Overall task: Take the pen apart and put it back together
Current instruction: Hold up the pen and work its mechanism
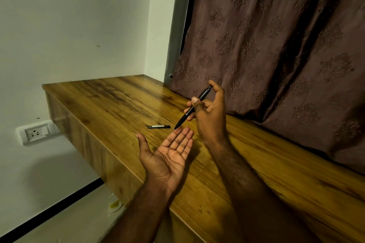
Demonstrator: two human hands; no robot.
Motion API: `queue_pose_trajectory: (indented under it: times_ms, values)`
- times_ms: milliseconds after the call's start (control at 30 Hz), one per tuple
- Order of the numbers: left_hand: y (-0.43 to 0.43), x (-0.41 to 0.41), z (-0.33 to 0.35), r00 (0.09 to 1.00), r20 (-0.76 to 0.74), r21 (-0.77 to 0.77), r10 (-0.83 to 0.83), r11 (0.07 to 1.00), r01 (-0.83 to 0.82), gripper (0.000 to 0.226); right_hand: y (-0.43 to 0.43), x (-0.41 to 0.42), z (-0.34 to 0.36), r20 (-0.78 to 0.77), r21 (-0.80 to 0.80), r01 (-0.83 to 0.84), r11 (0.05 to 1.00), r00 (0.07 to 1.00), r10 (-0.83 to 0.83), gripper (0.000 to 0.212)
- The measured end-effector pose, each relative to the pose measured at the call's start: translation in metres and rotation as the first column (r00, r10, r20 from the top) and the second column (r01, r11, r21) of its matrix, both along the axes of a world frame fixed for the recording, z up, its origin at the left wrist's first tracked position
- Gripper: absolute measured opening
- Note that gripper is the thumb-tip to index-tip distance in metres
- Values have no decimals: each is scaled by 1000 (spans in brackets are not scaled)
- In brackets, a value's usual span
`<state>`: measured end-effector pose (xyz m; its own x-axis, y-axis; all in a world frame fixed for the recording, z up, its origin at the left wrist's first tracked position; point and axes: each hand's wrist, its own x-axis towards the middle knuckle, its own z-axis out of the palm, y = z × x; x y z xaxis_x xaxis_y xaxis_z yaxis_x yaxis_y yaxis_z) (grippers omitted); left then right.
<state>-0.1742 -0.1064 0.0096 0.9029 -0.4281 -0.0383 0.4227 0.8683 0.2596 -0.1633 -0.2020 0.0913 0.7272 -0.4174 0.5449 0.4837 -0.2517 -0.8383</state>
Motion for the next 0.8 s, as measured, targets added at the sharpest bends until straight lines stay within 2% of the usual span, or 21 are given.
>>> queue_pose_trajectory:
  times_ms: [400,800]
  values:
    - [0,1,-1,1000,4,13,3,1000,-4,107,2,-5,9,32,-130,14,991,999,-10,54]
    - [-1,1,-2,1000,10,8,-12,1000,12,108,0,-3,8,31,-66,-3,998,1000,5,52]
